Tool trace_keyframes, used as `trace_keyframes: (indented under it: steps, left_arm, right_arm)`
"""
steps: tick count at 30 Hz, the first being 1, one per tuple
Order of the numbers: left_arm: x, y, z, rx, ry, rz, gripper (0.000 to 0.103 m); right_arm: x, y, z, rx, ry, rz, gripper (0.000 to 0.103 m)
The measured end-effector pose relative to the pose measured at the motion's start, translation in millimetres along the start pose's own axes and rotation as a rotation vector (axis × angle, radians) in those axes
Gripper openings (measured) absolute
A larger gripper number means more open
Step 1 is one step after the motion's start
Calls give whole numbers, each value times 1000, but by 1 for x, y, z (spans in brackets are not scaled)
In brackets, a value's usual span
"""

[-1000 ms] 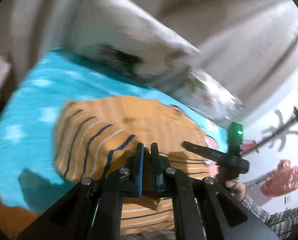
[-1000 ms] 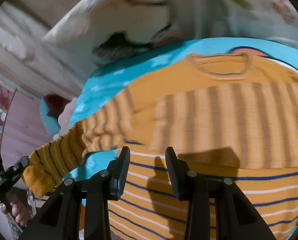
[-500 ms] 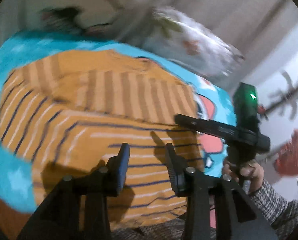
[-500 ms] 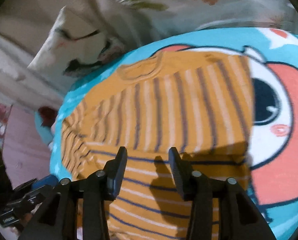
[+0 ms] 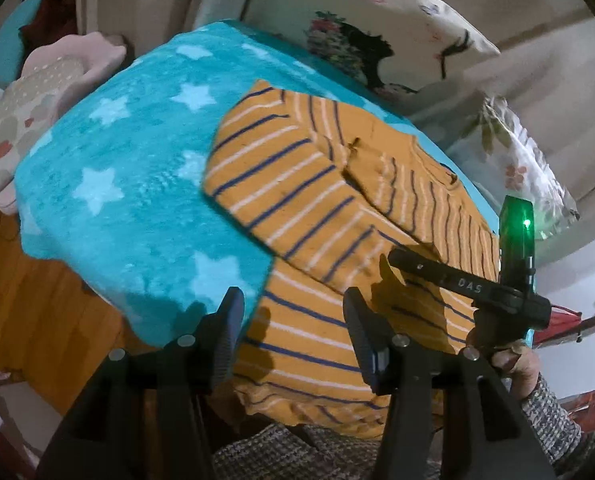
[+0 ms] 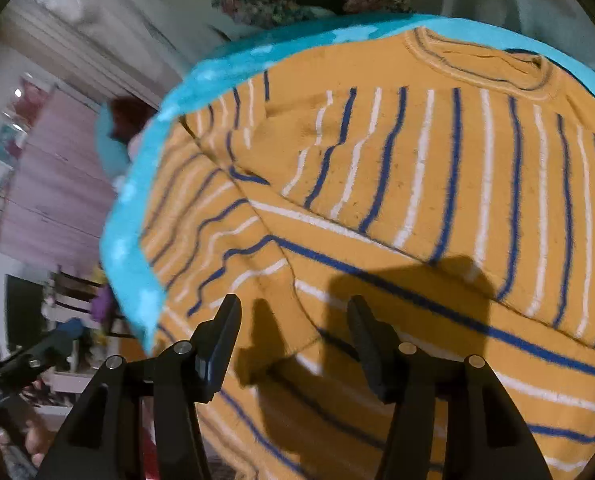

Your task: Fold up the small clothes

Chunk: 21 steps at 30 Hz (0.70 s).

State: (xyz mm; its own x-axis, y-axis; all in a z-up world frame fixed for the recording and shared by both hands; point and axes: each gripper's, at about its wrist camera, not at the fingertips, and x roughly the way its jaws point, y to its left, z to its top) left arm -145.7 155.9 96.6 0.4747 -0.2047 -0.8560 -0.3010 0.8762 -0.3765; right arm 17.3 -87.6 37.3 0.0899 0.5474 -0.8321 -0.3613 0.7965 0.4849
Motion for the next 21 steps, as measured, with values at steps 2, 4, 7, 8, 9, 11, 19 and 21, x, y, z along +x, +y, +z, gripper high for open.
trace_keyframes:
  steps: [2, 4, 7, 8, 9, 11, 19, 21]
  left_arm:
    - [1, 6, 3, 2, 6, -5, 50]
    - [4, 7, 9, 12, 14, -10, 50]
    - [9, 6, 17, 41, 22, -17, 50]
    - [12, 3, 20, 52, 27, -19, 50]
    - [14, 3, 22, 58, 31, -21, 50]
    - [19, 1, 27, 64, 40, -27, 50]
    - [24, -21, 31, 93, 44, -50, 50]
    - [25, -29, 30, 104, 42, -57, 50]
  right_arm:
    - [8, 11, -2, -28, 5, -22, 60]
    - [16, 24, -5, -71, 11, -59, 58]
    - [19, 39, -8, -113, 6, -105, 33]
    - [19, 44, -9, -124, 5, -108, 23]
    - [18, 48, -10, -128, 2, -103, 10]
    - [6, 56, -9, -141, -34, -100, 10]
    - [-83, 61, 28, -124, -221, -11, 10]
    - [-113, 33, 31, -71, -261, -25, 10]
